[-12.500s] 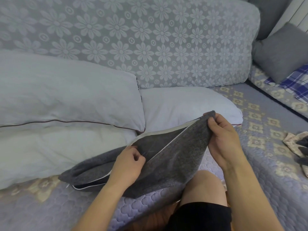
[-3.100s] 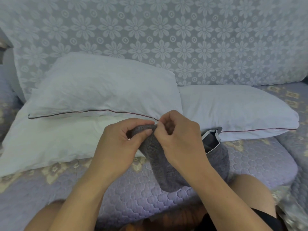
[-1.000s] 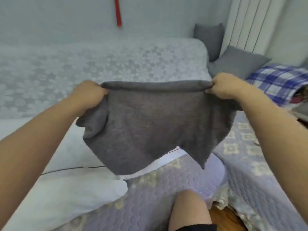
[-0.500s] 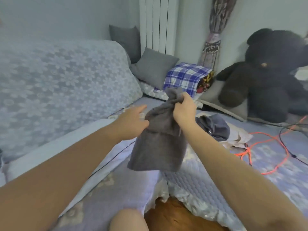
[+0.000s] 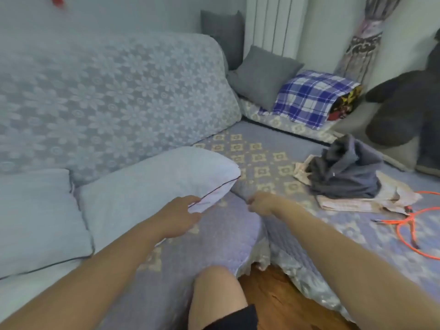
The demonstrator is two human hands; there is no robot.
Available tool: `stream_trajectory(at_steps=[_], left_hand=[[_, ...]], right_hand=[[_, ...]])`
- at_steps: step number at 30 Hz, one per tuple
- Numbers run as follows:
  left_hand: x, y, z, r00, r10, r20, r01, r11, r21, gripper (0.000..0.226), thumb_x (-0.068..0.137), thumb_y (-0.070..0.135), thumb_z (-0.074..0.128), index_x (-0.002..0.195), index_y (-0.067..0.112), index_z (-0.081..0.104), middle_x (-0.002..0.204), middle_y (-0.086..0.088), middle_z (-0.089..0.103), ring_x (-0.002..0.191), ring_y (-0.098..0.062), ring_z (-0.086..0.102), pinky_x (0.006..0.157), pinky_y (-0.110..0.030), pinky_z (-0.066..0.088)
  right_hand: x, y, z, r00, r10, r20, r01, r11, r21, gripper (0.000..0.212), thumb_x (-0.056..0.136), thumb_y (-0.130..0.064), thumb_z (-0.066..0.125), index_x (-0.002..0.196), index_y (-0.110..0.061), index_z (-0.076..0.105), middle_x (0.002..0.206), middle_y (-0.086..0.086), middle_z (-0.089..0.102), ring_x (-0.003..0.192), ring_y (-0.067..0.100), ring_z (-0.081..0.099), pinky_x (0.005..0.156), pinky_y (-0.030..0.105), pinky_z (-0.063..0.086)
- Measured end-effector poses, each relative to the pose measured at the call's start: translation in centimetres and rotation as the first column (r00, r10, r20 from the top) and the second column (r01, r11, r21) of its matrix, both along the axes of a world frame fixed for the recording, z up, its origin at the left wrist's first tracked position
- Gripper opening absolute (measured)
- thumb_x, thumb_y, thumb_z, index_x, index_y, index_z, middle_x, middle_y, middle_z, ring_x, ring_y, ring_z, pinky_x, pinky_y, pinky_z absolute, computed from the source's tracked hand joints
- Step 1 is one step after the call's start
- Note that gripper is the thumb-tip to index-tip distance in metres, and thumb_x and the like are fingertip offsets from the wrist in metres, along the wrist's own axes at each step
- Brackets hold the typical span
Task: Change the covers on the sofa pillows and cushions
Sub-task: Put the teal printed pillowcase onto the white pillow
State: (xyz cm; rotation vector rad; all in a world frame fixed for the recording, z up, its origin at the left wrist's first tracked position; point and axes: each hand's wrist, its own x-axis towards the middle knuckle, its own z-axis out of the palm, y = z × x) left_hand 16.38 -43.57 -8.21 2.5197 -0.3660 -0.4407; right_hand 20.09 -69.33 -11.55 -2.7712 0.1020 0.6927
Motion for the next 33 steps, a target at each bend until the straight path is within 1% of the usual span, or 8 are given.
stream_trajectory(at_steps=[6, 14, 18, 20, 24, 26, 28, 33], left_hand=[[-7.8, 17.5, -3.7, 0.908, 0.416, 0.043, -0.414, 0.909, -0.049, 0.045, 0.102, 0.022, 0.053, 0.146, 0.022, 0.049, 0.144, 0.003, 0.049, 0.129, -0.014, 0.048, 0.096, -0.015, 0.032], [-26.2, 39.1, -7.3, 0.409, 0.910, 0.062, -0.895, 0.413, -0.169, 0.044, 0.099, 0.018, 0.056, 0.141, 0.029, 0.050, 0.137, 0.001, 0.054, 0.112, -0.016, 0.056, 0.092, -0.036, 0.051], [-30.2, 44.6, -7.3, 0.205, 0.976, -0.077, -0.926, 0.168, -0.338, 0.062, 0.098, 0.021, 0.061, 0.152, 0.033, 0.034, 0.139, 0.000, 0.049, 0.112, -0.020, 0.057, 0.082, -0.031, 0.051], [-30.1, 46.7, -6.9, 0.120, 0.972, -0.203, -0.864, 0.001, -0.504, 0.077, 0.096, 0.028, 0.067, 0.157, 0.036, 0.021, 0.141, -0.004, 0.048, 0.115, -0.024, 0.059, 0.096, -0.041, 0.052], [-27.2, 51.3, -4.9, 0.059, 0.878, -0.475, -0.553, -0.368, -0.748, 0.101, 0.092, 0.032, 0.073, 0.157, 0.042, -0.003, 0.142, -0.008, 0.047, 0.118, -0.032, 0.061, 0.102, -0.052, 0.052], [-25.2, 53.5, -3.6, 0.066, 0.837, -0.544, -0.447, -0.462, -0.766, 0.110, 0.086, 0.038, 0.079, 0.156, 0.047, -0.005, 0.152, 0.000, 0.036, 0.122, -0.031, 0.058, 0.096, -0.056, 0.054], [-23.5, 55.0, -2.3, 0.046, 0.843, -0.535, -0.443, -0.463, -0.768, 0.096, 0.089, 0.037, 0.076, 0.158, 0.040, 0.010, 0.149, 0.006, 0.035, 0.124, -0.030, 0.055, 0.094, -0.056, 0.054], [-18.0, 53.9, 1.8, 0.122, 0.900, -0.419, -0.307, -0.367, -0.878, 0.025, 0.098, 0.003, 0.057, 0.111, 0.024, 0.055, 0.129, -0.009, 0.060, 0.113, -0.030, 0.062, 0.074, -0.046, 0.058]], right_hand=[[-2.1, 22.2, 0.8, 0.921, 0.364, 0.136, -0.388, 0.853, 0.349, 0.030, 0.102, -0.021, 0.050, 0.128, -0.019, 0.066, 0.136, -0.001, 0.058, 0.113, 0.017, 0.055, 0.090, 0.025, 0.040], [-6.6, 44.9, -0.9, 0.816, 0.490, 0.305, -0.577, 0.679, 0.454, 0.047, 0.100, -0.024, 0.055, 0.146, -0.022, 0.046, 0.151, 0.002, 0.038, 0.133, 0.019, 0.044, 0.102, 0.024, 0.036], [-5.6, 49.8, -3.2, 0.769, 0.463, 0.441, -0.591, 0.778, 0.215, 0.083, 0.092, -0.030, 0.065, 0.157, -0.027, 0.015, 0.163, 0.007, 0.002, 0.147, 0.034, 0.013, 0.115, 0.041, 0.025], [-4.6, 50.3, -4.4, 0.813, 0.417, 0.407, -0.497, 0.860, 0.112, 0.108, 0.084, -0.037, 0.074, 0.157, -0.031, -0.006, 0.163, 0.007, -0.012, 0.149, 0.037, 0.004, 0.118, 0.048, 0.022], [-0.6, 49.8, -6.7, 0.968, 0.053, 0.244, -0.147, 0.912, 0.383, 0.137, 0.070, -0.037, 0.087, 0.154, -0.026, -0.020, 0.161, 0.017, 0.011, 0.145, 0.040, 0.024, 0.117, 0.049, 0.025], [0.2, 50.2, -5.7, 0.992, -0.073, 0.098, -0.002, 0.792, 0.610, 0.124, 0.064, -0.028, 0.089, 0.157, -0.018, 0.007, 0.149, 0.016, 0.039, 0.129, 0.037, 0.046, 0.107, 0.047, 0.038], [0.6, 51.1, -3.4, 0.984, -0.039, 0.176, -0.088, 0.749, 0.657, 0.069, 0.072, -0.019, 0.080, 0.134, -0.009, 0.051, 0.123, 0.017, 0.062, 0.101, 0.027, 0.059, 0.091, 0.038, 0.050], [2.0, 50.8, 5.9, 0.842, -0.207, 0.498, -0.291, 0.602, 0.743, 0.019, 0.090, -0.019, 0.054, 0.106, -0.016, 0.065, 0.093, -0.001, 0.067, 0.086, 0.021, 0.063, 0.077, 0.035, 0.054]])
